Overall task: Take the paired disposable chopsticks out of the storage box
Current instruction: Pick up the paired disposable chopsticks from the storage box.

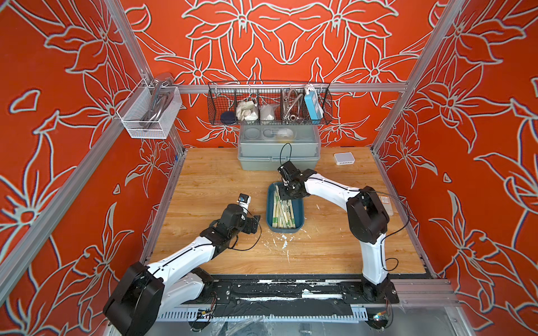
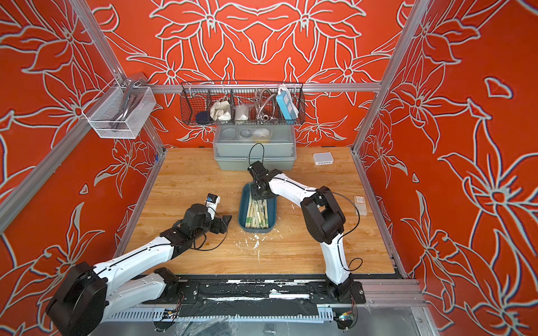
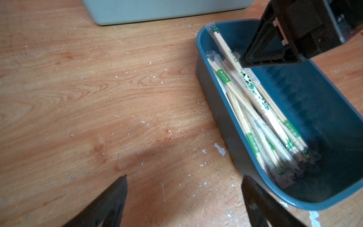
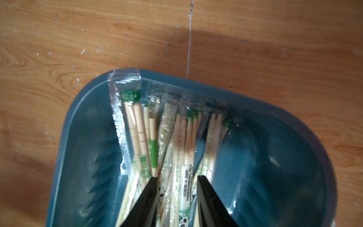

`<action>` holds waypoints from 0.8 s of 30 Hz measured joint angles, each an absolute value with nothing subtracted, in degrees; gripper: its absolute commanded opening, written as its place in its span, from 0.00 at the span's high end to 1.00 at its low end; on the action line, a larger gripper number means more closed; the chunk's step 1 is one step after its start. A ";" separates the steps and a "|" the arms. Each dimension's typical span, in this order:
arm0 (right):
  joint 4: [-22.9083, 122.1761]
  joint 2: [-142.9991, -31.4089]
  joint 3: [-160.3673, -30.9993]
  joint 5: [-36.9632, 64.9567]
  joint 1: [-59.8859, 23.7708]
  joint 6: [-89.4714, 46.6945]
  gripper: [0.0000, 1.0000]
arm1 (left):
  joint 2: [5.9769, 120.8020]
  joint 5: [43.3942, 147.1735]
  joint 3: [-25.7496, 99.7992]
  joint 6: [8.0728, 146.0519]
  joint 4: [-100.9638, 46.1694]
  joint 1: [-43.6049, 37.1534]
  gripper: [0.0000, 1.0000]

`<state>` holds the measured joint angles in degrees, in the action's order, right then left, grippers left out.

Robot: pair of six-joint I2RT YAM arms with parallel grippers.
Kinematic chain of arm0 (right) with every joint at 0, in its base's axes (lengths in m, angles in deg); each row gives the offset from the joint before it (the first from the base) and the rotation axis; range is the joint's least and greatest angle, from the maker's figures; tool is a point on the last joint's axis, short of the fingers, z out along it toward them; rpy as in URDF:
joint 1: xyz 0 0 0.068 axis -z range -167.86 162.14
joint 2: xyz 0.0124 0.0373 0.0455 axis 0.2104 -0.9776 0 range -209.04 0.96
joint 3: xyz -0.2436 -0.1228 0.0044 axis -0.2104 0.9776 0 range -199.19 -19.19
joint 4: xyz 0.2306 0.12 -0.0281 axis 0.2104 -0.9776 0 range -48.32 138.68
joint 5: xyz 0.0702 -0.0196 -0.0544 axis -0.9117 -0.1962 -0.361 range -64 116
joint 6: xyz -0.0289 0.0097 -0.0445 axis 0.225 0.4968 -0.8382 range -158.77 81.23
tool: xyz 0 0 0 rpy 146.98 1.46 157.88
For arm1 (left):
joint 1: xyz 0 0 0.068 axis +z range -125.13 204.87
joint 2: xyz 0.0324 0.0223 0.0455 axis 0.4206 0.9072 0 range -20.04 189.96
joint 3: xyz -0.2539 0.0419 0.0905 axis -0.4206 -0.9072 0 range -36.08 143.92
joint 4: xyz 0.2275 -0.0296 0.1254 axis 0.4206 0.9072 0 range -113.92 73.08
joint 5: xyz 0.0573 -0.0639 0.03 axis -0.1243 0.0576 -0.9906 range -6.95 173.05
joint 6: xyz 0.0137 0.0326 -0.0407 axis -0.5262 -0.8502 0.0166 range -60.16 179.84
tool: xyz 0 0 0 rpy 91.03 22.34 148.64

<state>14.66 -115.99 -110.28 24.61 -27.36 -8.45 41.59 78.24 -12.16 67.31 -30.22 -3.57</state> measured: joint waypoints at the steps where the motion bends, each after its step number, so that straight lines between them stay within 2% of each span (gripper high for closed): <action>1: 15.21 -115.83 -109.89 24.45 -27.38 -8.56 0.61 | 41.76 78.26 -11.98 67.31 -30.18 -3.57 0.10; 9: 19.47 -112.12 -104.93 23.32 -27.67 -9.98 0.48 | 41.96 78.26 -11.63 67.33 -30.00 -3.57 0.10; 18: 24.67 -104.25 -97.69 23.17 -28.13 -10.63 0.45 | 41.96 78.26 -11.63 67.33 -30.00 -3.57 0.10; 20: 26.09 -103.50 -96.99 22.27 -28.19 -11.07 0.41 | 41.96 78.26 -11.63 67.33 -30.00 -3.57 0.10; 24: 28.08 -103.94 -96.47 20.00 -28.65 -12.62 0.41 | 41.98 78.28 -11.63 67.33 -30.00 -3.57 0.10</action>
